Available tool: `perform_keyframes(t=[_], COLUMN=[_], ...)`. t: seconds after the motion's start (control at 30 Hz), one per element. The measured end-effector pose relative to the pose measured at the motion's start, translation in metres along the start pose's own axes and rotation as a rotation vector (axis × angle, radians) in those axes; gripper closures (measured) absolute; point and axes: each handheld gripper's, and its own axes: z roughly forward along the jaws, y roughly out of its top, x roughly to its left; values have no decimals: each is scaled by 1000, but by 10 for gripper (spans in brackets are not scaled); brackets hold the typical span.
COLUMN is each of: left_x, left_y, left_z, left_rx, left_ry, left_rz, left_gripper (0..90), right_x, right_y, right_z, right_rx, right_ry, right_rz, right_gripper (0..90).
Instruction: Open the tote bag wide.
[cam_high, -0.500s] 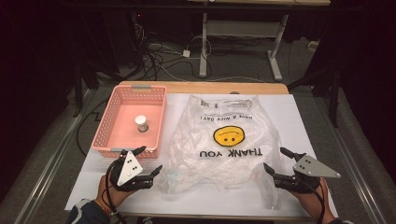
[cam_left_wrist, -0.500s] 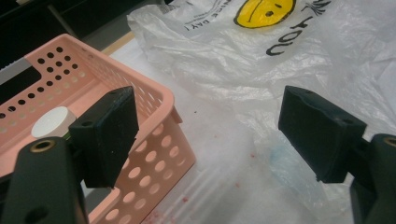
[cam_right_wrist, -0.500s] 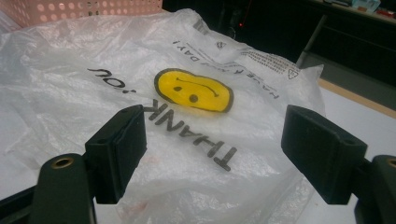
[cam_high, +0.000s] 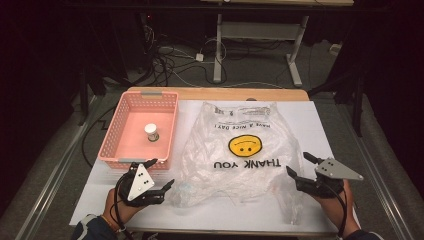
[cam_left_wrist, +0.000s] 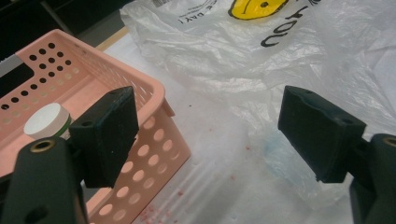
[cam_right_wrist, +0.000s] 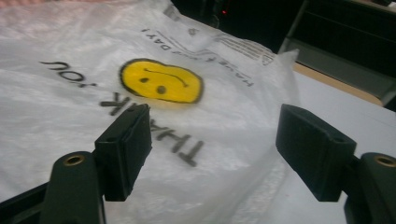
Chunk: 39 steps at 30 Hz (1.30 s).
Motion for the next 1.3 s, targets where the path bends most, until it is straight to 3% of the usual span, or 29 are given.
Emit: perform_keyframes(t=[0.03,0.13,0.2,0.23,0.33,0.37,0.5,0.57,0.6,0.73,0.8,0.83,0.87,0.9,0.93,1.03,1.1,1.17,1.3], left_x=[0,-1,0,0,0,0,1,2,2,2,2,2,2,1,1,-1,-1,-1,1], left_y=[0,-1,-1,-1,-1,-1,-1,-2,-2,-3,-4,-4,-4,-4,-4,-4,-4,-4,-4], left_z=[0,0,-1,-1,0,1,3,3,4,5,6,7,7,8,8,7,6,6,6], left_rx=[0,7,1,-1,6,10,17,19,22,28,35,38,41,42,41,42,41,40,36], left_ry=[0,-5,-5,-5,-6,-8,-7,-11,-9,-11,-18,-20,-23,-28,-34,-42,-39,-35,-23], left_rz=[0,5,-2,-5,-6,-6,-13,-21,-18,-25,-28,-27,-27,-28,-27,-17,-17,-16,-5], left_gripper=[196,197,197,198,198,198,198,198,198,198,198,198,198,198,198,198,198,198,198], right_x=[0,-21,-27,-41,-63,-70,-90,-92,-95,-99,-102,-107,-107,-109,-110,-110,-111,-116,-125], right_y=[0,6,8,14,21,22,24,23,22,13,12,11,11,10,10,12,11,6,-5], right_z=[0,14,19,30,53,64,108,118,136,162,163,165,165,164,164,161,159,151,134], right_rx=[0,36,46,54,83,107,216,241,289,398,386,387,387,387,391,414,418,424,407], right_ry=[0,-43,-61,-79,-74,-59,-72,-75,-81,-91,-94,-97,-97,-69,-61,-62,-73,-143,-240], right_rz=[0,14,5,36,79,88,86,87,89,93,114,159,159,191,209,198,206,230,305], right_gripper=[295,332,343,397,469,487,518,518,505,497,519,645,645,687,810,900,900,900,900])
